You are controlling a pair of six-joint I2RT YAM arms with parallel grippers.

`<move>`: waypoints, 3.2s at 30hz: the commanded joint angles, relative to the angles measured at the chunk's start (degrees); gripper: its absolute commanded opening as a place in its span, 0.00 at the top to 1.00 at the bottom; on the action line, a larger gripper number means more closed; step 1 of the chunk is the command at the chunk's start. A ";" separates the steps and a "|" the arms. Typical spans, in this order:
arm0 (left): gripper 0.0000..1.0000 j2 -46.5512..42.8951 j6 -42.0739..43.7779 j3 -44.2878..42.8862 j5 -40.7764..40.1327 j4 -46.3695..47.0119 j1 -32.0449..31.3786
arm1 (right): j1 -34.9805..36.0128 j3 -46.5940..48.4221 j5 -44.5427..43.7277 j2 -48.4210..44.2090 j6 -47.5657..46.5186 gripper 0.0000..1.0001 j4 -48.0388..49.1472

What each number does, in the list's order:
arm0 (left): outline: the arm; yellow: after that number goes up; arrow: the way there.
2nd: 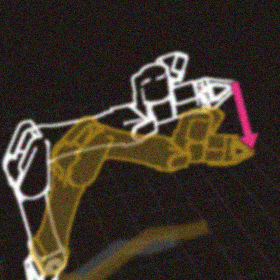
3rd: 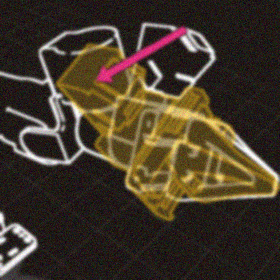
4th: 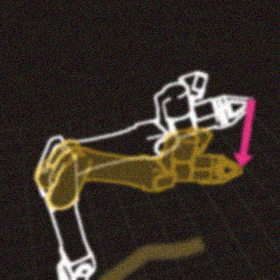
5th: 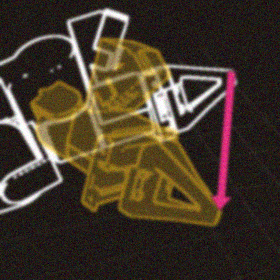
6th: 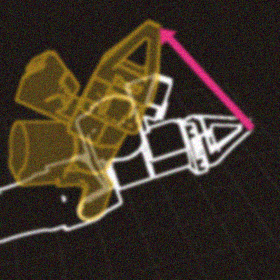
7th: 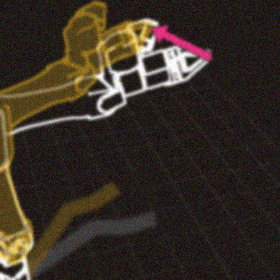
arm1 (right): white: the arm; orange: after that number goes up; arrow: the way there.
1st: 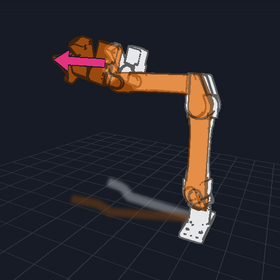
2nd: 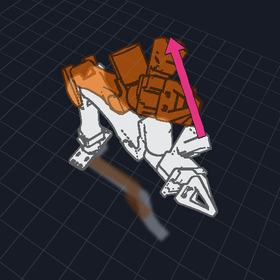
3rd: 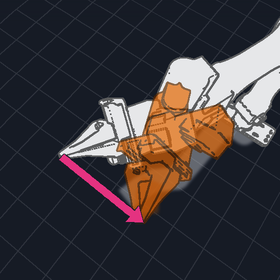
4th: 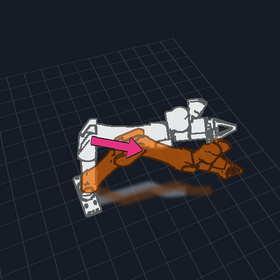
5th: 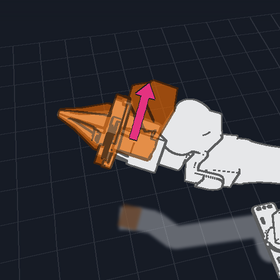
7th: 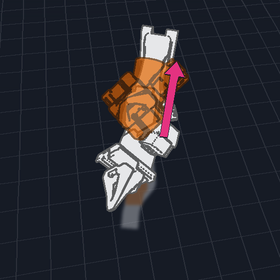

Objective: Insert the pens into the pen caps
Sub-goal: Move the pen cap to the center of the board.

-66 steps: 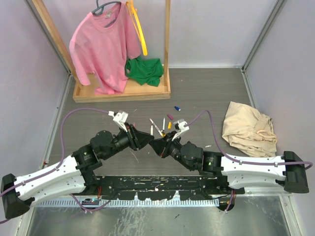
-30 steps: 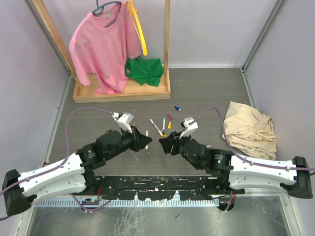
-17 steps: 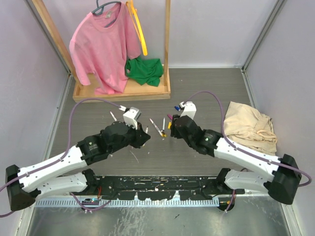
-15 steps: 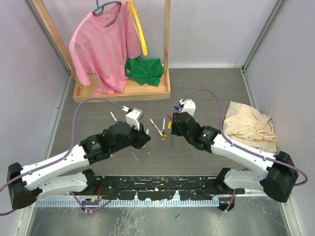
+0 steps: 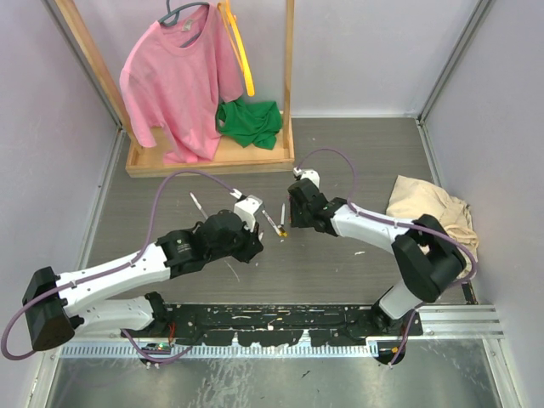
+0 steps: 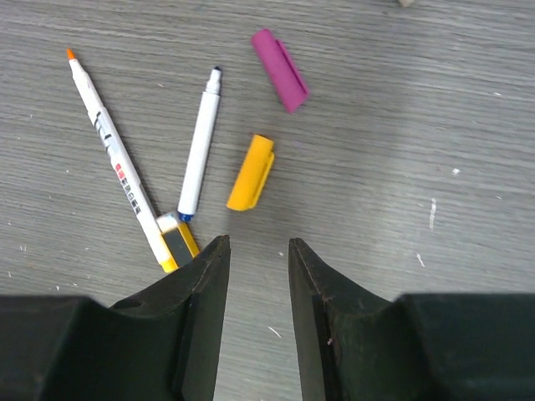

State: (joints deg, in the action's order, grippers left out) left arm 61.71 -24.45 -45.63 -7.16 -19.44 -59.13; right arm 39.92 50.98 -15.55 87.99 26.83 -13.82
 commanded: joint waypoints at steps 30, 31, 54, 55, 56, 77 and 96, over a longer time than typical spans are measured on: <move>1.00 -0.72 1.70 -0.42 -0.18 1.64 0.01 | -0.28 10.63 -1.81 14.68 -3.54 0.64 0.74; 1.00 -0.69 1.69 -0.43 -0.13 1.65 0.06 | -0.22 10.70 -1.72 14.80 -3.54 0.65 0.73; 1.00 -2.07 0.95 1.07 -0.75 3.12 0.07 | -0.22 -9.35 12.18 -15.55 -17.61 1.00 16.55; 1.00 -2.45 0.83 1.33 -0.94 3.52 0.05 | -0.26 -10.51 15.32 -17.04 -19.63 0.99 17.60; 1.00 -2.81 0.67 1.59 -1.18 3.79 0.04 | -0.28 -11.78 18.15 -18.34 -22.55 0.99 18.90; 1.00 -4.37 -0.17 3.08 -1.90 5.29 0.16 | 13.99 -8.44 37.10 -12.92 -82.35 0.87 -14.74; 1.00 -4.69 -0.35 3.18 -2.77 4.87 0.13 | 15.56 -8.81 35.84 -10.15 -84.49 0.60 -14.17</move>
State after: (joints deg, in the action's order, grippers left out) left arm 58.46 -24.62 -42.28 -8.82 -17.41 -59.13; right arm 55.09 40.29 19.99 80.99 -55.88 -28.08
